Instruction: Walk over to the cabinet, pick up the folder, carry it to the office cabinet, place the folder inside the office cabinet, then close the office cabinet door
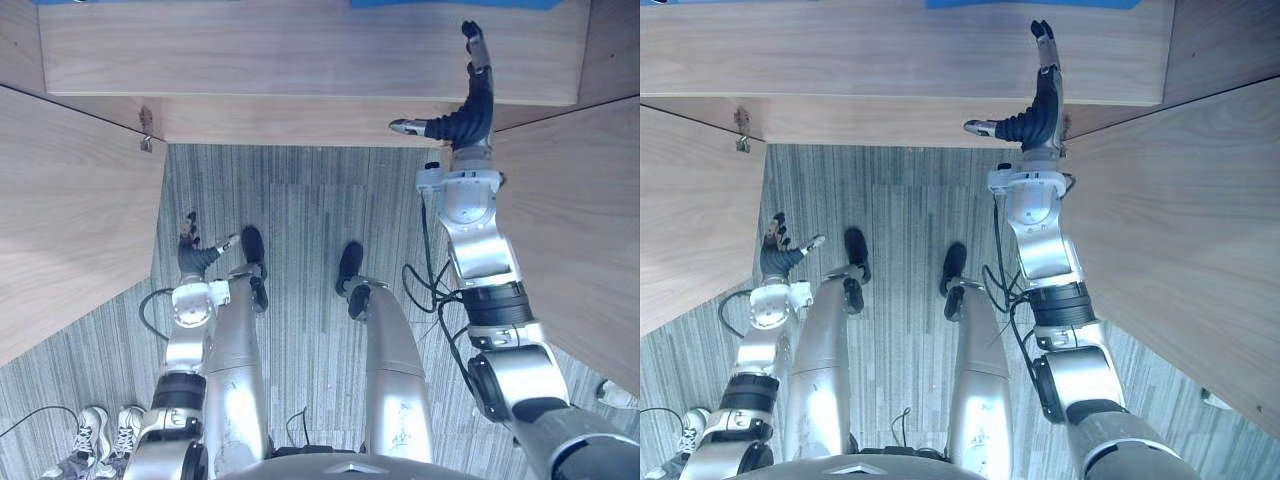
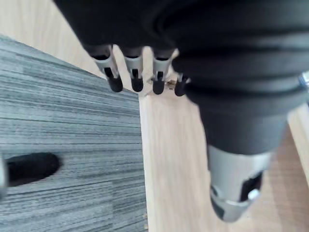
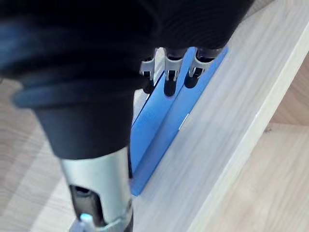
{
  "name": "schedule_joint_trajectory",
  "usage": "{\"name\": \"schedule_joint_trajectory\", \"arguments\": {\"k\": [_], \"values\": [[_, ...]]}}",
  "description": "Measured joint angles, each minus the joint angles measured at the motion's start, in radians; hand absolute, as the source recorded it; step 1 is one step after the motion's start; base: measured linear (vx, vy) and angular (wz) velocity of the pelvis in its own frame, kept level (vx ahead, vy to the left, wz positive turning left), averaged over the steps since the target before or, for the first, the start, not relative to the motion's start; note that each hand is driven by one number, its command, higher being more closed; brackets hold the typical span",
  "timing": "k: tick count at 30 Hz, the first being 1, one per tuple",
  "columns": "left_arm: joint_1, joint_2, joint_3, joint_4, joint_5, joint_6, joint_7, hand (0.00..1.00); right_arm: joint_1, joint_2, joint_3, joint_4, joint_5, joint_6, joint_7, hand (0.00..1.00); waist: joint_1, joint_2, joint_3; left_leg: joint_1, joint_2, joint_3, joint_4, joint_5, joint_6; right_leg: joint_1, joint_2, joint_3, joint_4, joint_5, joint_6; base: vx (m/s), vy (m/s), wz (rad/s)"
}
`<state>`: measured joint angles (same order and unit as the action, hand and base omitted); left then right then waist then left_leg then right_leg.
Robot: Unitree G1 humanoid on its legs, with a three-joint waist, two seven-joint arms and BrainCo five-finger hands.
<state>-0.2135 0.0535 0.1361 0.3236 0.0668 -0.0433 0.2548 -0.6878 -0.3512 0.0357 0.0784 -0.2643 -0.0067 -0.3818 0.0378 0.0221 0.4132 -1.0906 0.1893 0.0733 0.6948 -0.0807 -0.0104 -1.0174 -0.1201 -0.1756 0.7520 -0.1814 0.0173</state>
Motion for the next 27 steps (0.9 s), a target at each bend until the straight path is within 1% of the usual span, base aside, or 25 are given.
{"name": "schedule_joint_trajectory", "arguments": {"k": [3,5,6,8,9,11,12,15,17,19,21,23,24,26,27], "values": [[0.035,-0.005,0.0,0.0,0.029,-0.01,0.0,0.0,0.008,0.0,0.004,-0.003,-0.058,-0.021,-0.015,1.0,0.01,-0.003,0.001,0.001,-0.001,-0.005,-0.002,-0.002,-0.012,-0.003,-0.001,-0.003,0.012,-0.012,-0.001,-0.02,-0.032,0.05],[0.05,-0.005,0.001,0.0,0.036,-0.018,0.001,0.0,0.008,-0.001,0.021,-0.003,-0.062,-0.035,-0.019,1.0,0.014,-0.013,0.001,-0.001,-0.005,-0.003,-0.003,0.0,-0.014,-0.016,-0.006,0.0,0.027,-0.022,-0.003,-0.01,-0.037,0.07],[0.055,-0.006,0.0,0.0,0.04,-0.021,0.001,0.0,0.006,-0.001,0.035,-0.003,-0.089,-0.041,-0.023,1.0,0.017,-0.014,0.0,-0.01,-0.005,-0.007,0.0,0.0,-0.015,-0.023,-0.008,-0.003,0.035,-0.026,-0.003,0.0,-0.037,0.07],[0.057,-0.007,0.0,0.0,0.056,-0.025,0.001,0.0,-0.004,-0.001,0.054,0.0,-0.098,-0.054,-0.026,1.0,0.019,-0.018,0.002,-0.023,-0.005,-0.01,0.003,0.006,-0.013,-0.038,-0.008,-0.005,0.042,-0.026,-0.006,0.0,-0.017,0.02],[0.058,-0.008,0.0,0.0,0.057,-0.025,0.001,0.0,-0.008,-0.002,0.064,0.001,-0.099,-0.055,-0.03,1.0,0.018,-0.019,0.002,-0.029,-0.005,-0.011,0.005,0.006,-0.013,-0.042,-0.009,-0.006,0.046,-0.026,-0.007,0.02,-0.021,0.03],[0.06,-0.016,-0.001,0.001,0.075,-0.03,0.003,0.0,-0.035,-0.003,0.084,0.019,-0.136,-0.056,-0.044,1.0,0.018,-0.021,0.004,-0.051,-0.005,-0.018,0.031,0.001,-0.012,-0.06,-0.011,-0.008,0.069,-0.034,-0.008,0.03,-0.013,0.03],[0.06,-0.018,-0.003,0.001,0.086,-0.042,0.004,0.0,-0.062,-0.003,0.087,0.026,-0.137,-0.056,-0.046,1.0,0.02,-0.026,0.007,-0.068,-0.005,-0.021,0.052,-0.005,-0.012,-0.076,-0.013,-0.007,0.087,-0.041,-0.008,0.0,0.0,0.0],[0.065,-0.018,-0.005,0.004,0.094,-0.048,0.015,0.0,-0.128,-0.015,0.11,0.066,-0.137,-0.057,-0.059,1.0,0.022,-0.033,0.011,-0.106,-0.001,-0.027,0.089,-0.02,-0.012,-0.111,-0.014,-0.005,0.122,-0.053,-0.007,0.0,-0.002,-0.01],[0.068,-0.018,-0.011,0.004,0.094,-0.052,0.026,0.0,-0.16,-0.017,0.11,0.085,-0.137,-0.057,-0.069,1.0,0.026,-0.034,0.012,-0.135,0.0,-0.031,0.111,-0.028,-0.013,-0.137,-0.016,-0.004,0.143,-0.063,-0.002,-0.01,-0.001,-0.02],[0.067,-0.013,-0.012,0.0,0.094,-0.068,0.035,0.0,-0.195,-0.03,0.112,0.127,-0.135,-0.056,-0.081,1.0,0.035,-0.036,0.013,-0.161,-0.001,-0.036,0.128,-0.031,-0.014,-0.162,-0.02,-0.004,0.163,-0.073,0.0,-0.01,-0.001,0.03],[0.067,-0.013,-0.012,0.0,0.091,-0.083,0.044,0.0,-0.231,-0.062,0.123,0.165,-0.133,-0.056,-0.084,1.0,0.044,-0.036,0.013,-0.184,-0.005,-0.04,0.138,-0.03,-0.013,-0.183,-0.024,-0.006,0.176,-0.077,0.0,-0.01,-0.002,0.05],[0.067,-0.012,-0.012,-0.001,0.091,-0.098,0.045,0.0,-0.267,-0.076,0.123,0.198,-0.126,-0.055,-0.084,1.0,0.047,-0.036,0.013,-0.197,-0.008,-0.043,0.142,-0.03,-0.013,-0.194,-0.029,-0.009,0.182,-0.08,0.0,0.01,0.001,0.06],[0.067,-0.011,-0.014,-0.005,0.091,-0.105,0.046,0.0,-0.301,-0.096,0.134,0.225,-0.117,-0.055,-0.084,1.0,0.048,-0.036,0.013,-0.203,-0.01,-0.043,0.142,-0.03,-0.013,-0.201,-0.032,-0.01,0.186,-0.081,-0.001,0.02,0.001,0.07],[0.067,-0.01,-0.013,-0.005,0.091,-0.111,0.047,0.0,-0.329,-0.112,0.151,0.246,-0.112,-0.056,-0.084,1.0,0.048,-0.036,0.013,-0.207,-0.011,-0.043,0.142,-0.03,-0.013,-0.205,-0.033,-0.01,0.186,-0.08,-0.001,0.01,0.0,0.02],[0.067,-0.007,-0.017,-0.005,0.091,-0.119,0.048,0.0,-0.365,-0.132,0.17,0.272,-0.086,-0.056,-0.084,1.0,0.048,-0.036,0.013,-0.213,-0.011,-0.046,0.142,-0.03,-0.013,-0.208,-0.033,-0.013,0.186,-0.08,-0.002,0.0,0.0,0.0]]}}
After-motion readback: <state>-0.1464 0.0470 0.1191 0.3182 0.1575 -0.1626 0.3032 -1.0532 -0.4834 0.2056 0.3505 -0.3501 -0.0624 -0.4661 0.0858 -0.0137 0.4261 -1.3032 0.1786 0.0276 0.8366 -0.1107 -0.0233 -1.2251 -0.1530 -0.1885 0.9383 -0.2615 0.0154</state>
